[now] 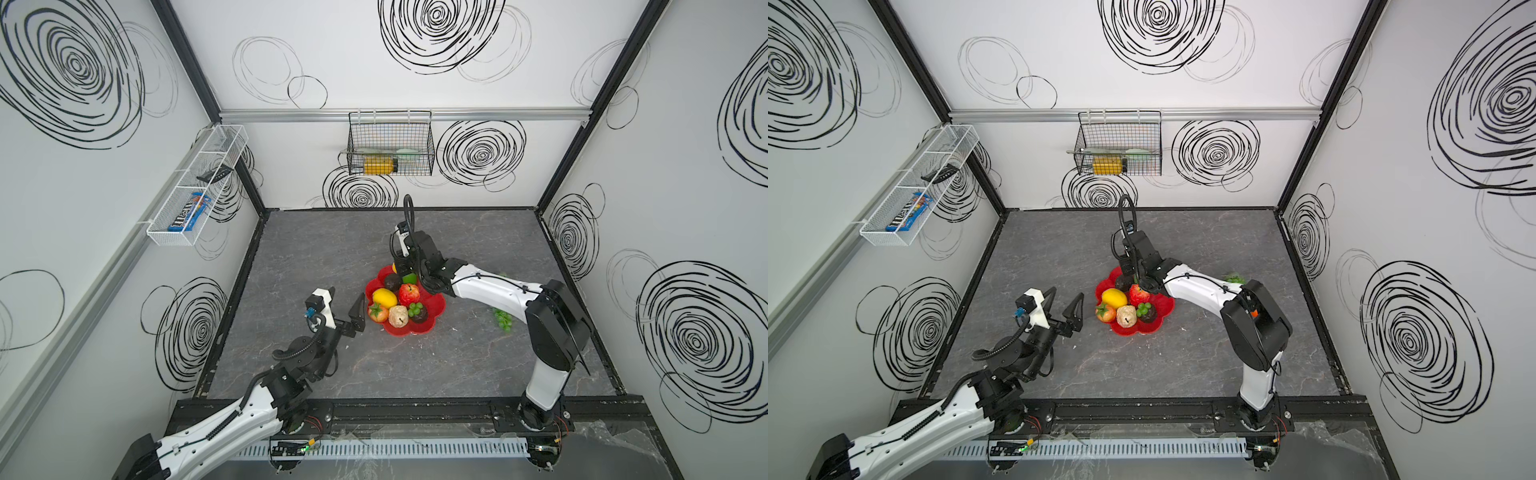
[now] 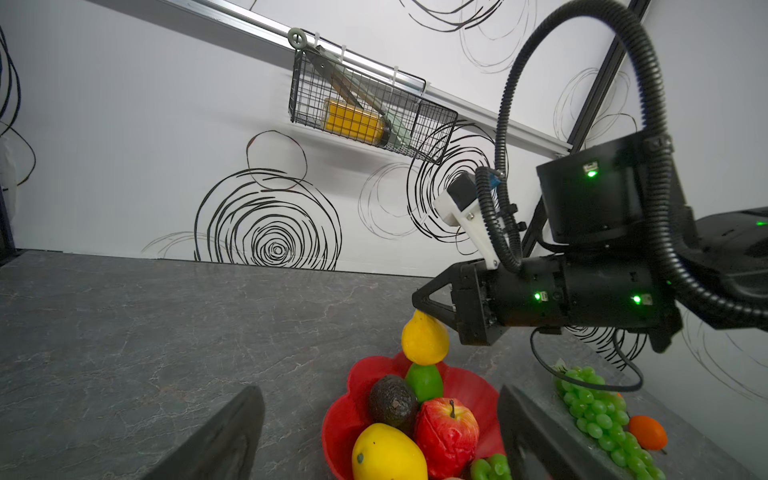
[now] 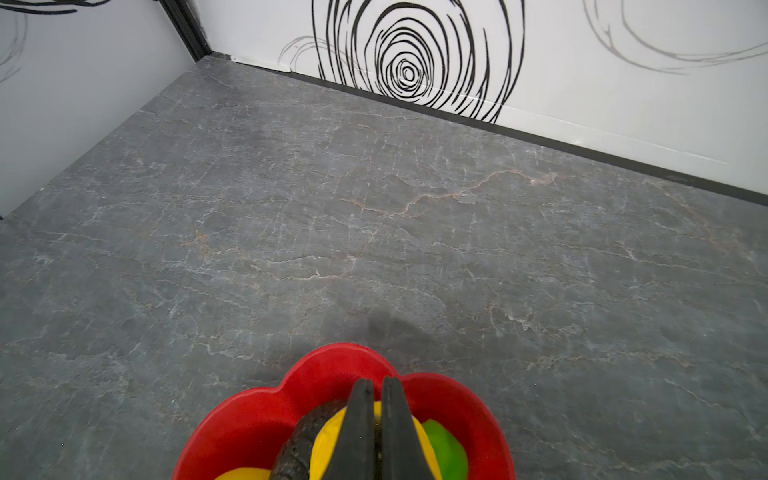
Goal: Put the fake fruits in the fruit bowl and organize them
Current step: 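Swing the right gripper away from the bowl toward the grapes and kumquats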
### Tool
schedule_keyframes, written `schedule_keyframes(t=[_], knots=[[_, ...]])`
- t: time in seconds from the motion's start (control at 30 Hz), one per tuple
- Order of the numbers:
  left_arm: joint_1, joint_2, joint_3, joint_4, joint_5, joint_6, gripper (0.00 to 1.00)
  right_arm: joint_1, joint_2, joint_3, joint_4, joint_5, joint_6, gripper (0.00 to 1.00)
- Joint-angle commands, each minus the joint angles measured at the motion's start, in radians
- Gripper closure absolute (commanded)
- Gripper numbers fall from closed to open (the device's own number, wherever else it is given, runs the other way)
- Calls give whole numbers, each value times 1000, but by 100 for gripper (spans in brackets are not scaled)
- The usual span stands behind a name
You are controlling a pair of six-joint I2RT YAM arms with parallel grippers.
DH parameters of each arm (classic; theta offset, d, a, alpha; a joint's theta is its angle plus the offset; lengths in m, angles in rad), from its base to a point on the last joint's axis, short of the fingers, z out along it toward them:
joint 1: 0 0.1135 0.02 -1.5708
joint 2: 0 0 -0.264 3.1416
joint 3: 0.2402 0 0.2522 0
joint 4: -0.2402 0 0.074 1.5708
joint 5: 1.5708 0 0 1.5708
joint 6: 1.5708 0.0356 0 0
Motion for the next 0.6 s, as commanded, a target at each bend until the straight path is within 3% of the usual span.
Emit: schedule_keyframes(t=[0.0,0.33,0.57], knots=[[5,-2,-6,37,-5,-9,9,-16,14,39,-32,-10,-16,99],[14,28,-3,46,4,-13,8,-21,-119,-56,-129,-28,65,100],[18,41,-2,51,16,-19,8,-3,-282,-249,-35,-85,47,99]])
